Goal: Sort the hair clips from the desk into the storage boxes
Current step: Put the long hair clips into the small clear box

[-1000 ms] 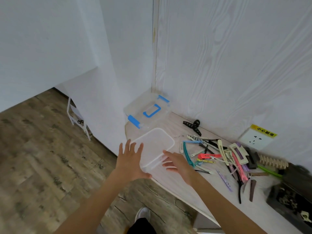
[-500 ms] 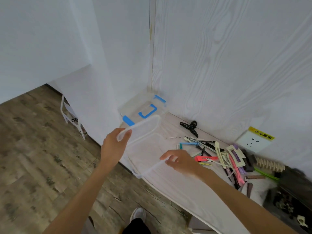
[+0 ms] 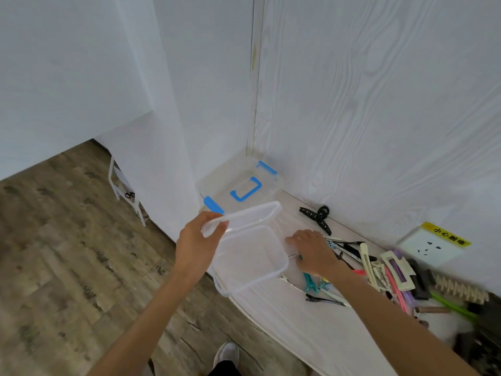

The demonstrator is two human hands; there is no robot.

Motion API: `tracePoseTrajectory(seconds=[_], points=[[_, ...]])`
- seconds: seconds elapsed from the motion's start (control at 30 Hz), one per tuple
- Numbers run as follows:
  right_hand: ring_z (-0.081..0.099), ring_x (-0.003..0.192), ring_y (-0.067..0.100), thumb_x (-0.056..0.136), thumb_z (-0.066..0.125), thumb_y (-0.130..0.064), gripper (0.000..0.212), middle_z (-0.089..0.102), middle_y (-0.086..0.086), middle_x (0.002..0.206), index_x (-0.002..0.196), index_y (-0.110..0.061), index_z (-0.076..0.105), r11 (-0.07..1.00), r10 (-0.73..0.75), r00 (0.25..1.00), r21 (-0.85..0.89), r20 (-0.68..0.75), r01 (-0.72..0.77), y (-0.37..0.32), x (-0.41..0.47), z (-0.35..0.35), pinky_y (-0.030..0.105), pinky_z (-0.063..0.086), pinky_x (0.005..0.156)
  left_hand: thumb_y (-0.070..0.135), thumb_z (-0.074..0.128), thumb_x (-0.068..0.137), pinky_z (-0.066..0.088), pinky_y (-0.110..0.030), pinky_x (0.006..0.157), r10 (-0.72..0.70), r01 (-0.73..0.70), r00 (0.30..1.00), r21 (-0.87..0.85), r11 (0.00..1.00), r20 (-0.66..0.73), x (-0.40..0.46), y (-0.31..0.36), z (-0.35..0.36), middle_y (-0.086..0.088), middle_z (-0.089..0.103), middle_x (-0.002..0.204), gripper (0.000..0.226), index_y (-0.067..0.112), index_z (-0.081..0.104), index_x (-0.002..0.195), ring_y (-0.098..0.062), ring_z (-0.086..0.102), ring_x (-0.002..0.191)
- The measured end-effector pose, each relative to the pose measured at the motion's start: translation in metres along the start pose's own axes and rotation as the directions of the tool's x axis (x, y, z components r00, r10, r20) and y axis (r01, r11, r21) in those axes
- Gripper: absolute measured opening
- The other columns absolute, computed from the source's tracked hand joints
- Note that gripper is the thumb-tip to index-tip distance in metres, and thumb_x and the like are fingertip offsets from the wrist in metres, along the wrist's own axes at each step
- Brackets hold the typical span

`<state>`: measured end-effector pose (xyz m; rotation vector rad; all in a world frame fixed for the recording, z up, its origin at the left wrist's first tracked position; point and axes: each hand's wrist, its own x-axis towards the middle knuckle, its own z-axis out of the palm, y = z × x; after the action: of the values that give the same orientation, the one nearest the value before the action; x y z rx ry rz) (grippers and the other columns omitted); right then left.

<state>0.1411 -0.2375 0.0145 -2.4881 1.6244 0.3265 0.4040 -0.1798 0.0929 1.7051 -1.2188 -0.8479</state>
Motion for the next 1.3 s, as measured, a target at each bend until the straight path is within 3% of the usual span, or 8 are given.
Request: tracePoseTrajectory(seconds=[0.27,0.47,0.67,0.87,1.0,1.07,1.17,1.3], points=[[0.062,0.092,0.02,0.086,0.058,-0.027,0.012,0.068,-0.002,0.088,0.087,-0.02,0.068,0.999,-0.041,0.981,-0.039,-0.187,0.034,0.036,-0.048,0.018,0.036,0.044,0.092,0.037,0.061,0.087,0.045,-0.03,0.077,0.057,-0.055,0.998,0.076,0.996,-0.021,0.009,0.027,0.042,0.007,0.064,0.087,0.013,0.026,0.061,0.093,-0.015,0.059,0.086],[0.054,0.099,0.017,0.091,0.05,-0.027,0.022,0.069,-0.001,0.097,0.098,-0.021,0.07,0.987,0.118,0.982,0.13,-0.148,-0.099,0.053,-0.076,0.021,0.028,0.037,0.091,0.033,0.061,0.088,0.039,-0.026,0.078,0.086,-0.088,0.996,0.069,0.994,0.037,0.023,0.043,0.076,0.005,0.062,0.092,0.01,0.024,0.061,0.093,-0.013,0.056,0.091],[0.052,0.079,0.002,0.086,0.064,-0.028,0.012,0.063,-0.014,0.084,0.094,-0.024,0.072,0.666,0.637,0.651,0.72,-0.413,-0.195,0.047,-0.087,-0.001,0.024,0.041,0.082,0.033,0.057,0.09,0.037,-0.025,0.076,0.083,-0.091,0.993,0.105,0.99,0.078,0.032,0.05,0.084,0.004,0.058,0.09,0.012,0.023,0.057,0.096,-0.012,0.053,0.088],[0.05,0.086,-0.007,0.086,0.054,-0.047,0.029,0.063,-0.02,0.098,0.108,-0.033,0.068,0.656,0.398,0.852,0.754,-0.34,-0.006,0.02,-0.063,-0.038,0.012,0.037,0.079,0.034,0.057,0.09,0.038,-0.024,0.076,0.107,-0.118,0.991,0.144,0.983,0.076,0.032,0.048,0.081,0.006,0.058,0.094,0.021,0.018,0.06,0.104,-0.011,0.053,0.09],[0.059,0.092,0.009,0.095,0.047,-0.031,0.023,0.063,-0.012,0.095,0.107,-0.024,0.066,0.579,0.634,0.708,0.798,-0.312,-0.167,0.038,-0.047,-0.041,0.024,0.043,0.078,0.033,0.058,0.089,0.039,-0.023,0.077,0.149,-0.164,0.983,0.153,0.974,0.106,0.034,0.045,0.07,0.008,0.061,0.091,0.011,0.024,0.059,0.096,-0.012,0.055,0.09],[0.059,0.104,0.018,0.093,0.05,-0.028,0.023,0.064,-0.003,0.106,0.111,-0.02,0.062,0.682,0.562,0.794,0.674,-0.233,-0.284,0.055,-0.042,-0.026,0.029,0.045,0.084,0.032,0.058,0.089,0.038,-0.023,0.077,0.148,-0.168,0.981,0.159,0.973,0.125,0.034,0.044,0.065,0.008,0.06,0.092,0.007,0.027,0.058,0.093,-0.01,0.054,0.091],[0.033,0.134,0.023,0.087,0.053,-0.048,0.067,0.036,0.003,0.146,0.142,-0.017,0.033,0.897,0.26,0.964,0.356,0.058,-0.263,0.061,-0.041,-0.003,0.035,0.03,0.109,0.032,0.059,0.089,0.036,-0.022,0.078,0.126,-0.151,0.981,0.175,0.973,0.148,0.034,0.044,0.059,0.007,0.06,0.095,0.009,0.025,0.059,0.095,-0.009,0.051,0.091],[0.013,0.143,0.024,0.072,0.035,-0.08,0.106,0.008,0.005,0.157,0.149,-0.016,0.003,0.923,0.341,0.93,0.137,0.136,-0.358,0.062,-0.037,0.017,0.044,0.014,0.117,0.032,0.059,0.089,0.036,-0.021,0.079,0.114,-0.149,0.975,0.177,0.973,0.193,0.036,0.043,0.053,0.009,0.06,0.096,0.01,0.026,0.059,0.097,-0.009,0.052,0.093]])
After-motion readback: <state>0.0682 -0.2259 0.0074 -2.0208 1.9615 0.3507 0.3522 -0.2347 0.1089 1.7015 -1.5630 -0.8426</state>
